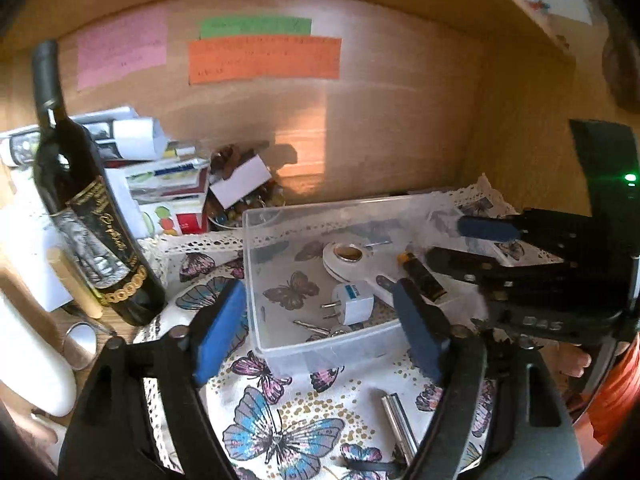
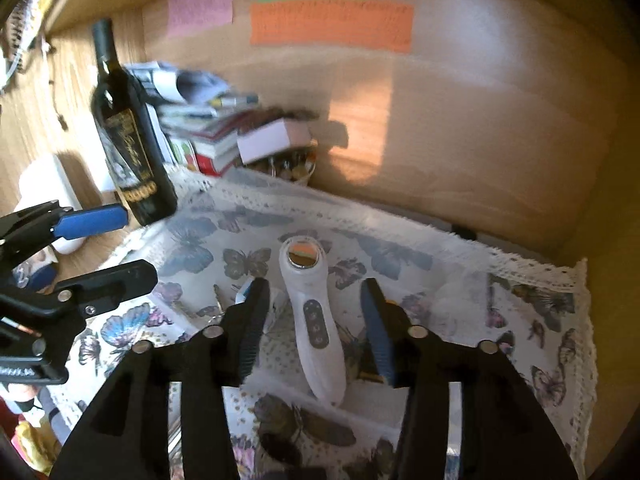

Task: Organize rigid objects
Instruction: 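Grasp the metal rod with the left tool while the right tool reaches a black piece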

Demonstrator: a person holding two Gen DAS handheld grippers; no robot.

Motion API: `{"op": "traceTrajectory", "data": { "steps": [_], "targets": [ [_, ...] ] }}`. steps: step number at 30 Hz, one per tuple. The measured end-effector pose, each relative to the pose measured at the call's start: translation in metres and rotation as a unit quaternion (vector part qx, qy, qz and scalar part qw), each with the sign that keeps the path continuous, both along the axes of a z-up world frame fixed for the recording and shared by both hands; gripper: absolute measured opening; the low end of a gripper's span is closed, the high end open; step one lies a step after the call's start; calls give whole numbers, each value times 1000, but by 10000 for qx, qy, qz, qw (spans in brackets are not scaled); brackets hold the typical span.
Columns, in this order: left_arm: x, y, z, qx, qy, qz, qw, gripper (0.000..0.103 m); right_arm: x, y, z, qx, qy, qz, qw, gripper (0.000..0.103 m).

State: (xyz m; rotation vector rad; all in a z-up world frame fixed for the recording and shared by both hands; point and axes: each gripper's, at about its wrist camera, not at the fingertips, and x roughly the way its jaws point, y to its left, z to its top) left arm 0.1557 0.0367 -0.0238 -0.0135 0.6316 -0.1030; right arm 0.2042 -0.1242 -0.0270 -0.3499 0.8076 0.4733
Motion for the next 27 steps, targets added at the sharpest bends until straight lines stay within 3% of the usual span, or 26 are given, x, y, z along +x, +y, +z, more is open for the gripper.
{"op": "traceTrajectory", "data": {
  "steps": [4, 14, 20, 27],
  "targets": [
    [-15, -2, -2, -53, -15, -28, 10000, 88, -21, -18, 12, 160, -202, -51, 9997, 62],
    [-33, -18, -53, -33, 707, -288, 9971, 87, -60, -47, -12, -107, -127, -272, 9995, 65],
    [-40, -31, -79, -141, 1181, -447, 9919, 78, -71, -67, -37, -187, 230, -470, 9985, 65],
    [-58, -51, -94, 35, 1277, -641, 9897, 68, -66, -85, -53, -33, 463, -872, 9951, 62]
  ]
}}
